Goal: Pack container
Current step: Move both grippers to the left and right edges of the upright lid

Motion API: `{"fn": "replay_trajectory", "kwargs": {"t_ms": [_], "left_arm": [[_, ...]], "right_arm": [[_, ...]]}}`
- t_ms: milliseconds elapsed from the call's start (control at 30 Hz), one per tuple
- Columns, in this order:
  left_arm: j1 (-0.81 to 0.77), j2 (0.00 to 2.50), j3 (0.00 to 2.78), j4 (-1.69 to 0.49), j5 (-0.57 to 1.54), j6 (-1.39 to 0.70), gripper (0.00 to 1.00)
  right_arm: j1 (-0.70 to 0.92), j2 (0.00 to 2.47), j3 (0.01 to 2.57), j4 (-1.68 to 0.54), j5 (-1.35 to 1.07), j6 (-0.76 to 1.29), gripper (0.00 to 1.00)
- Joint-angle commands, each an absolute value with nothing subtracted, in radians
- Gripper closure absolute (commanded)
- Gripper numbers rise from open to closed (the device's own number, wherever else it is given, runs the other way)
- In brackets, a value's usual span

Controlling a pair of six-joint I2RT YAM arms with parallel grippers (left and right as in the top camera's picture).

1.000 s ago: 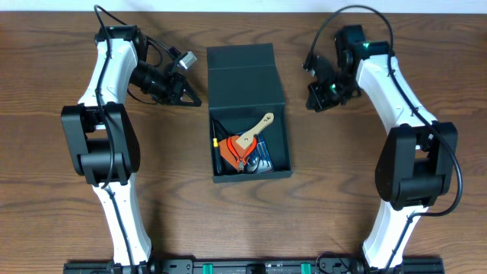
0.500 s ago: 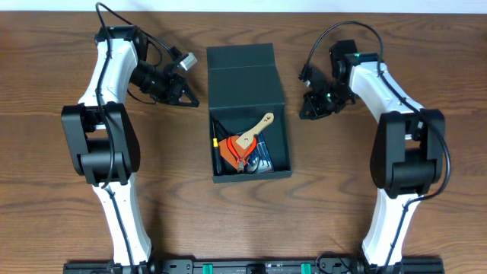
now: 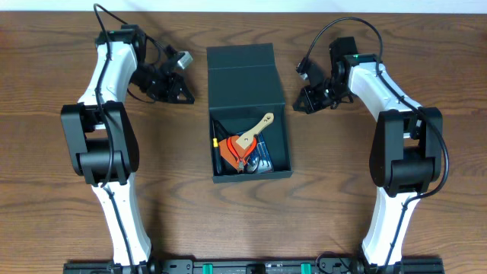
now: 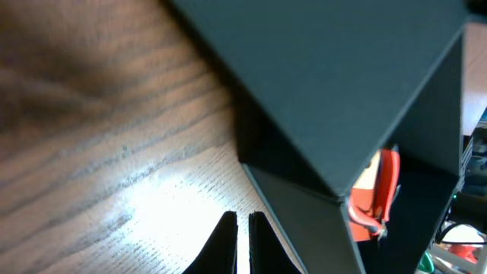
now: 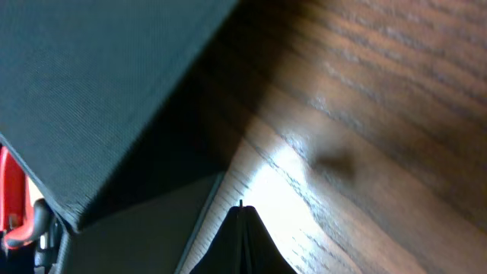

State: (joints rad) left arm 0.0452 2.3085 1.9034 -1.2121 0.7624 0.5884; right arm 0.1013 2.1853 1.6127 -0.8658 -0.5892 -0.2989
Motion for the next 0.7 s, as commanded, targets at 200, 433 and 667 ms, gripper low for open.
{"fn": "replay_trajectory", "kwargs": {"t_ms": [200,433,667], "left_arm": [[0.051,2.364,1.850,-1.184,0.772,0.564,0.94],[0.047,2.403,1.850,-1.182,0.831,0.568,0.94],[0.044,2.407,1.850,-1.161,0.926,0.601,0.94]], "right_arm": [[0.100,2.197,1.609,-0.812,-0.701,-0.265,0.99],[0.100,2.204,1.609,-0.751,-0.768,-0.220,0.99],[0.100,2.206,1.609,-0.742,-0.779,-0.214,0.99]]}}
